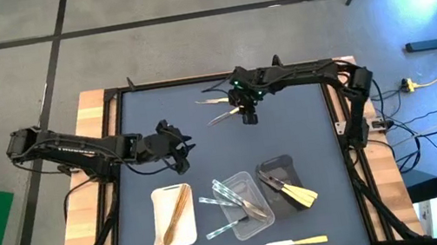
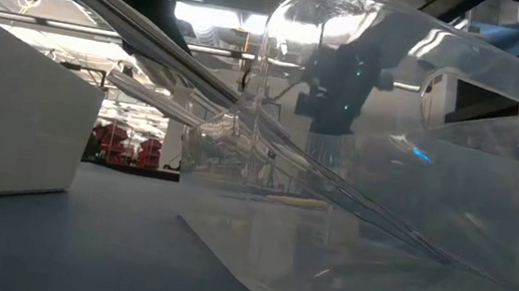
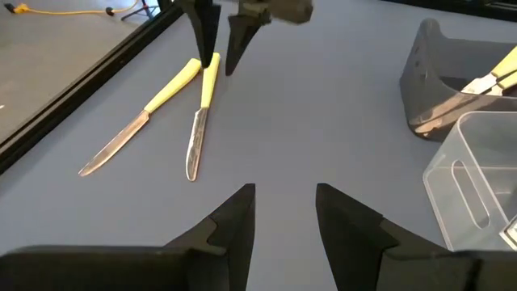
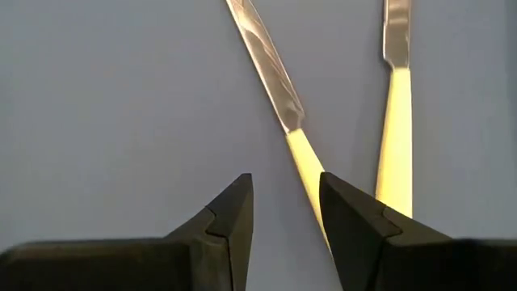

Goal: Sort silverware by color (type)
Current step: Put the yellow table knife into the black transparent bin

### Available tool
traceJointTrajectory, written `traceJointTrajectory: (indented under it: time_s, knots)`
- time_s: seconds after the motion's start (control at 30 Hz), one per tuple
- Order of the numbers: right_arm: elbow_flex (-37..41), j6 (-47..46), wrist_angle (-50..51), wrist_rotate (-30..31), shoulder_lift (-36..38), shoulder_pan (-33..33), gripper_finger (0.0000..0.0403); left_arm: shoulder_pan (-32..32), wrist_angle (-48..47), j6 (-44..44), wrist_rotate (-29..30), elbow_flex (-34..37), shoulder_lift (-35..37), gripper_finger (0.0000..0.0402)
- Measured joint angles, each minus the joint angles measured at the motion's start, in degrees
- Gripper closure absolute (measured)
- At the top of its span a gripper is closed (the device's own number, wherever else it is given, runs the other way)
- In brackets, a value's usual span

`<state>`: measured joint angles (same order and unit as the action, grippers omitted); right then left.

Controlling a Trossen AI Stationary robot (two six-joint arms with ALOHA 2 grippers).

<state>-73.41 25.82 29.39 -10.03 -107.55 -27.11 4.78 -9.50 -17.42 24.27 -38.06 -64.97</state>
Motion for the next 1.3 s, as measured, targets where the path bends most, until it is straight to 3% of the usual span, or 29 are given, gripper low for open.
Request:
traceJointTrajectory:
  time_s: [0.53, 1.3]
  knots:
    - [0.0, 0.17, -3.62, 1.45, -5.06, -2.7, 0.0272, 0.0, -0.02, 0.01, 0.02, 0.02, 0.0, 0.0276]
    - [-0.02, 0.5, -1.67, -1.47, -5.32, -3.42, 0.0272, 0.02, -0.11, 0.04, 0.02, 0.02, 0.0, 0.0276]
